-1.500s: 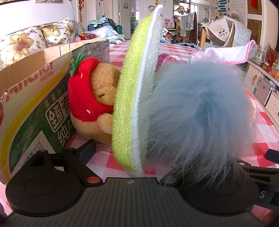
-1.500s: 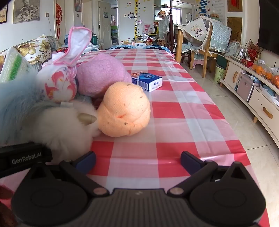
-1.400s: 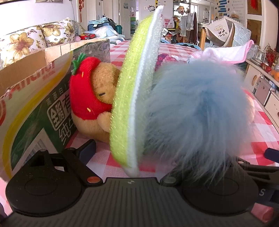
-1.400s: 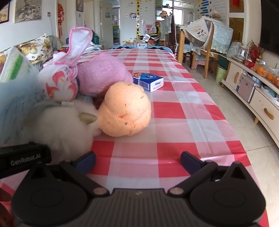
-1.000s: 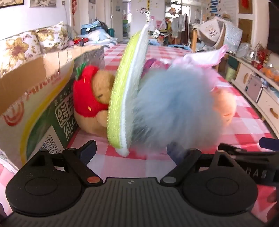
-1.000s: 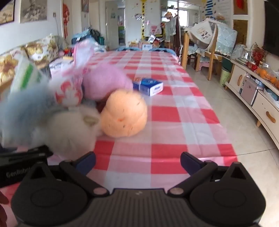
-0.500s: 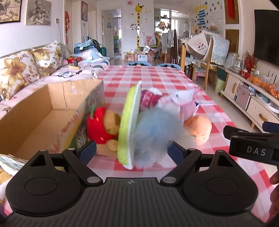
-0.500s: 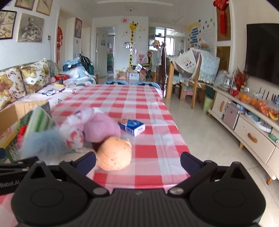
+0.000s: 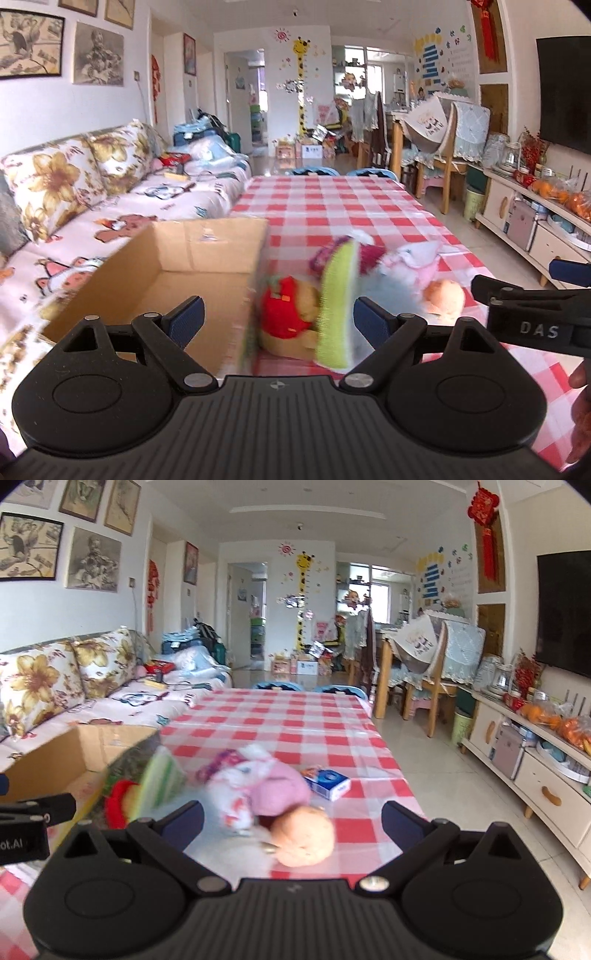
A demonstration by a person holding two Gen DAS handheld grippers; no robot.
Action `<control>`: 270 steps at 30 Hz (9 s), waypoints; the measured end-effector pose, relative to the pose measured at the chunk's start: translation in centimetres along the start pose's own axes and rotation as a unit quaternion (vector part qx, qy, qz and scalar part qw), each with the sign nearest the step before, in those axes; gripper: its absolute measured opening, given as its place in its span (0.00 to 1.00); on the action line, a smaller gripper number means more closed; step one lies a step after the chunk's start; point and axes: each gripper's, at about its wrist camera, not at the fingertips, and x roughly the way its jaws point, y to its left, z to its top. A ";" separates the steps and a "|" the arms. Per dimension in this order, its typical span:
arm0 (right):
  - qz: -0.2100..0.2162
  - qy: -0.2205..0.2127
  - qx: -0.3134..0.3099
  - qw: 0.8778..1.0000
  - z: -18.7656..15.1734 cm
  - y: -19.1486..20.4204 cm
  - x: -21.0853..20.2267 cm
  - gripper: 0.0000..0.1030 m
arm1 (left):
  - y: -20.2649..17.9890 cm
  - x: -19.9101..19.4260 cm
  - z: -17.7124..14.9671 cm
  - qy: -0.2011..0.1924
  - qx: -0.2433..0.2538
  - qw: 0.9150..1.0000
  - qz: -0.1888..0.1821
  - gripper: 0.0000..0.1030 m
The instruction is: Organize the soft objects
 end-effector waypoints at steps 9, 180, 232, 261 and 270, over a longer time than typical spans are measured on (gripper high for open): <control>0.042 -0.028 -0.025 0.998 0.8 3.5 -2.1 0.98 | 1.1 -0.9 -1.5 -0.029 -0.025 0.998 0.044 1.00; 0.072 0.090 0.113 0.987 1.9 -9.5 8.6 0.49 | -14.6 0.7 0.9 0.042 -0.008 0.992 -0.122 0.63; 0.168 0.030 0.120 0.978 5.4 -1.5 5.9 0.49 | -3.7 -8.6 5.5 -0.036 -0.161 0.973 -0.164 0.60; 0.316 0.044 0.065 0.946 5.9 9.0 7.0 0.49 | 2.5 -9.8 4.7 -0.052 -0.158 0.985 -0.044 0.47; 0.338 0.078 0.045 0.937 4.6 12.0 7.6 0.69 | 3.9 -10.0 4.5 -0.040 -0.168 0.985 -0.026 0.56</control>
